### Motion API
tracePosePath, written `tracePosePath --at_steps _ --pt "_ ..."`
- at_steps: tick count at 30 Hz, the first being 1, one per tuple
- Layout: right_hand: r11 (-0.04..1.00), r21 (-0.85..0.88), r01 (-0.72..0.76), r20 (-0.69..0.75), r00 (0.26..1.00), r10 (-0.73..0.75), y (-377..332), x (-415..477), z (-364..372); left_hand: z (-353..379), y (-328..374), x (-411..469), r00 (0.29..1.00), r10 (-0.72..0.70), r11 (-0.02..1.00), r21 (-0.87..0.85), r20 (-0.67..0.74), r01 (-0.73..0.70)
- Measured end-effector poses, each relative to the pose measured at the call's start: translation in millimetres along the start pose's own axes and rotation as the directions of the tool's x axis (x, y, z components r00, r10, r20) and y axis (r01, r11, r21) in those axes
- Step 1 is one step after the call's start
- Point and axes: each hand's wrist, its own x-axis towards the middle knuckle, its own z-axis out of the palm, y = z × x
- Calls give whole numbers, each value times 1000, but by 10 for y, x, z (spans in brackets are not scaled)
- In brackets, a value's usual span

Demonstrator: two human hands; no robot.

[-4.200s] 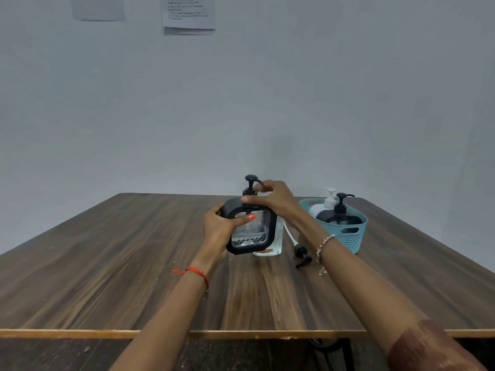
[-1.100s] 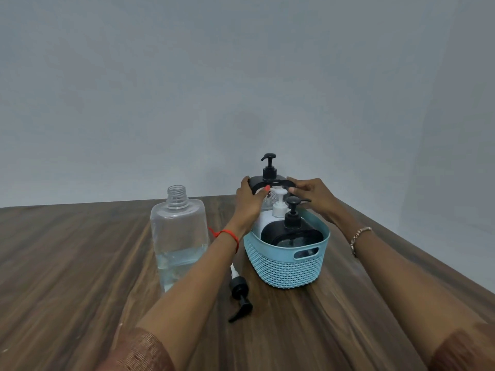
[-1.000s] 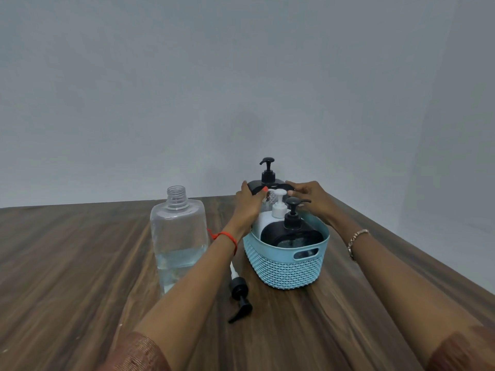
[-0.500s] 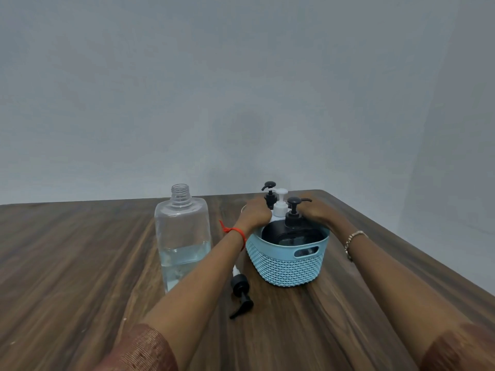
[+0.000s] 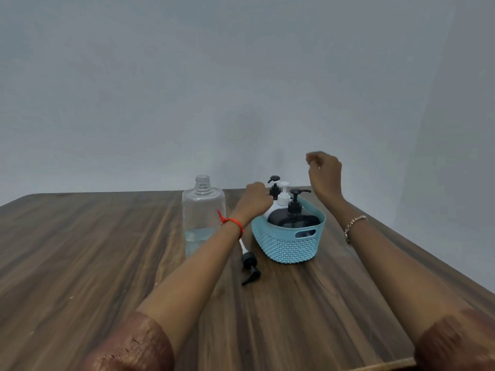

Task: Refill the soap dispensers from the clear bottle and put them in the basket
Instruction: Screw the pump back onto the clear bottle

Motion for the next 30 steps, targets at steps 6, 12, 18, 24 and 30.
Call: tracePosePath --at_steps 6,12,18,24,30 --pt "940 -61 337 308 902 -304 -343 -673 181 -419 -29 -322 959 152 985 -45 -238 -167" --pt "889 -335 311 759 648 59 -248 -1323 477 -700 -266 -807 784 279 921 -76 -554 -382" --pt "762 -369 533 897 418 142 -130 -1421 541 -774 -695 -997 761 152 943 -137 -631 -303" --pt "930 -140 340 776 621 -110 -182 -1228 410 -799 -1015 -978 881 -65 936 -336 -469 -110" --pt "968 236 89 232 962 -144 -949 -709 197 -806 -1014 -1011 946 -115 915 -403 -303 -17"
